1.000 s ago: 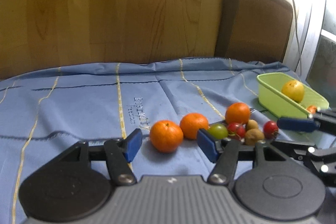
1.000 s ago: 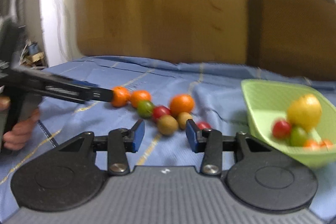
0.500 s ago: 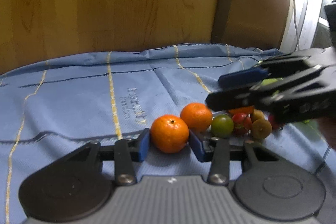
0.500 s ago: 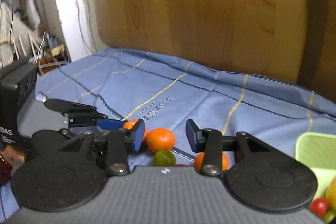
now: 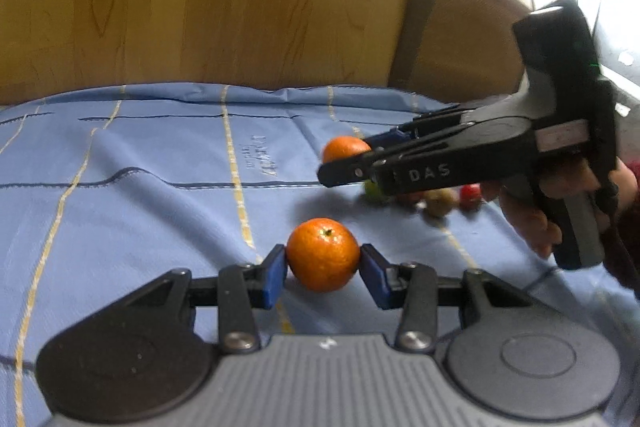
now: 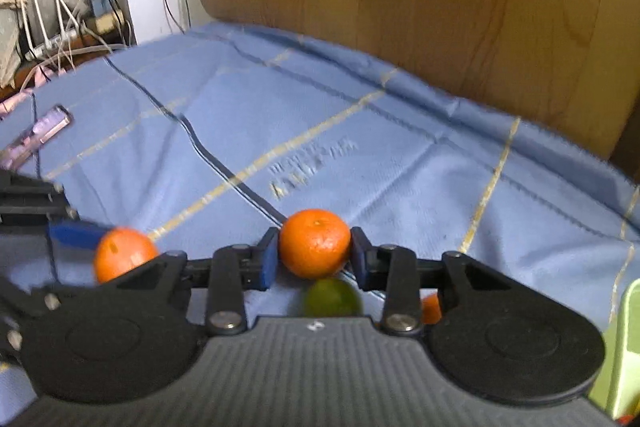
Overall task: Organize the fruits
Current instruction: 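Grasp a mandarin with the left gripper while the right grasps another mandarin, then carry both mandarins to the green basket and release them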
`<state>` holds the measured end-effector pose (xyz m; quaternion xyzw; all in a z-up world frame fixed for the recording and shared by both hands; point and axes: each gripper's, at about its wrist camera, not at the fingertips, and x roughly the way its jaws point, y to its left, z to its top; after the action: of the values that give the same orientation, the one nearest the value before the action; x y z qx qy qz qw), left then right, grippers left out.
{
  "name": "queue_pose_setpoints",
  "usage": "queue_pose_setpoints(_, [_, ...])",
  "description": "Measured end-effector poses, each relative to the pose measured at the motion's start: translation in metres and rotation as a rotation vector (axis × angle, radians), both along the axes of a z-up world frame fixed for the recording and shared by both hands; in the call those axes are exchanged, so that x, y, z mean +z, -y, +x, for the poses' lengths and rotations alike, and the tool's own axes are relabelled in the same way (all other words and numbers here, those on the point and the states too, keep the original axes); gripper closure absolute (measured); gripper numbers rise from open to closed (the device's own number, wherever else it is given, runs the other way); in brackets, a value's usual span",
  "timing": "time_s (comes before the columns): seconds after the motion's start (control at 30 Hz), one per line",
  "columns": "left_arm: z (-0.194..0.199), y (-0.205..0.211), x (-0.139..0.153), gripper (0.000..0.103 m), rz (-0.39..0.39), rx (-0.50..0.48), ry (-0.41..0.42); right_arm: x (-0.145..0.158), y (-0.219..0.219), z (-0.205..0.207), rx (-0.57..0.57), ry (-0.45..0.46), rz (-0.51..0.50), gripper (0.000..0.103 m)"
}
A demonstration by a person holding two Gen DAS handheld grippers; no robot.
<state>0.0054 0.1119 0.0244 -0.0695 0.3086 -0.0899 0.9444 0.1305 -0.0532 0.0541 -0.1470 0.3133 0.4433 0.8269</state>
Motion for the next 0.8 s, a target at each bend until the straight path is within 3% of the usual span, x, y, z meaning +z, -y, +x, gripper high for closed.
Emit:
queue_pose_setpoints(0.2, [-0.017,0.020,-0.001,0.063,-0.026,-0.036,0.005,0.022,0.043,-0.060,-0.001,0.060,0.127,0.064])
queue_pose_setpoints(0.5, [-0.024,0.061,-0.007,0.063,-0.015,-0.114,-0.027,-0.003,0.115,-0.110,-0.145,0.036,0.118,0.064])
queue_pose_setpoints(0.67, [-0.017,0.084,0.004,0.063,-0.004,-0.150,-0.014,-0.014,0.141,-0.121,-0.204,-0.003,0.133,0.064])
queue_pose_setpoints(0.8, [-0.002,0.103,0.016,0.063,-0.012,-0.179,-0.007,-0.004,0.163,-0.123,-0.257,0.028,0.194,0.064])
